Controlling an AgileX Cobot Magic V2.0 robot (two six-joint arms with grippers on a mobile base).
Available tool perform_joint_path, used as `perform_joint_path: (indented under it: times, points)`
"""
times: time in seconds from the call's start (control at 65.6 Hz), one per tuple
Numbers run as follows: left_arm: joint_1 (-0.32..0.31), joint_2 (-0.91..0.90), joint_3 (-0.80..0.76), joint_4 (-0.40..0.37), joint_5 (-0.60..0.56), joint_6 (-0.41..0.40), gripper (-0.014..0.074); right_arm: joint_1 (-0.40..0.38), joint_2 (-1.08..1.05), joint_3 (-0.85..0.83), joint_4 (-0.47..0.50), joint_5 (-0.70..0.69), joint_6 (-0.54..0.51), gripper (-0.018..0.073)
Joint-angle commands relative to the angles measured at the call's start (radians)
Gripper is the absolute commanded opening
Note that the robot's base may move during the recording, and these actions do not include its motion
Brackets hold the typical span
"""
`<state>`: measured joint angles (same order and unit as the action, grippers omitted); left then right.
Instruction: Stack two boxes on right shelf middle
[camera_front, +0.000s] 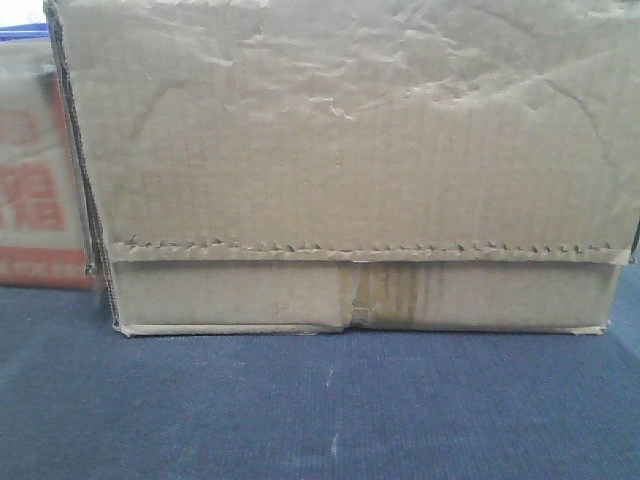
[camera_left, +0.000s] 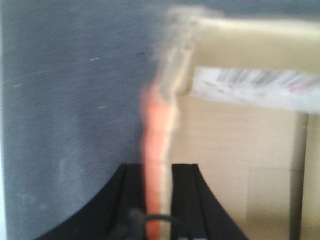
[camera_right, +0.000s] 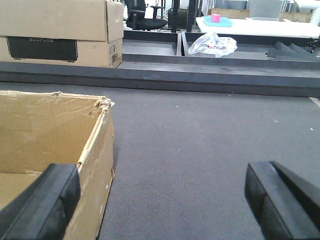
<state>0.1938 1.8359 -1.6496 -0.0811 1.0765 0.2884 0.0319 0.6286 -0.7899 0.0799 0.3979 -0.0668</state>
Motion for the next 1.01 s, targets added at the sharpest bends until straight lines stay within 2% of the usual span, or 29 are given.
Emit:
perform_joint_path:
  times: [0.0,0.244,0.503,0.625,0.731,0.808,0.899,0.99]
  points:
    - [0.003,-0.004,-0.054,-0.007,0.018,0.000,-0.0111,0.003,0.000,-0.008,-0.002,-0.008,0.000,0.0570]
    - [0.003,-0.042,-0.171,-0.007,0.097,-0.087,-0.0111,0.003,0.000,-0.008,-0.002,-0.001,0.000,0.0570]
    - [0.003,-0.212,-0.183,-0.005,0.030,-0.200,-0.0111,0.003,0.000,-0.008,-0.002,0.013,0.000,0.0570]
    - [-0.005,-0.309,-0.185,-0.039,-0.018,-0.258,-0.0111,0.003,0.000,-0.008,-0.002,0.013,0.000,0.0570]
    - [-0.044,-0.390,-0.196,-0.065,-0.072,-0.267,-0.0111,0.003,0.000,-0.008,-0.002,0.013,0.000,0.0570]
    - [-0.095,-0.431,-0.221,-0.078,-0.097,-0.269,-0.0111,0.003,0.000,-0.008,-0.002,0.013,0.000,0.0570]
    - [-0.186,-0.448,-0.268,-0.101,-0.099,-0.276,-0.0111,0.003,0.000,-0.008,-0.002,0.013,0.000,0.0570]
    - [-0.280,-0.444,-0.305,-0.103,-0.103,-0.324,-0.0111,0.003,0.000,-0.008,-0.002,0.013,0.000,0.0570]
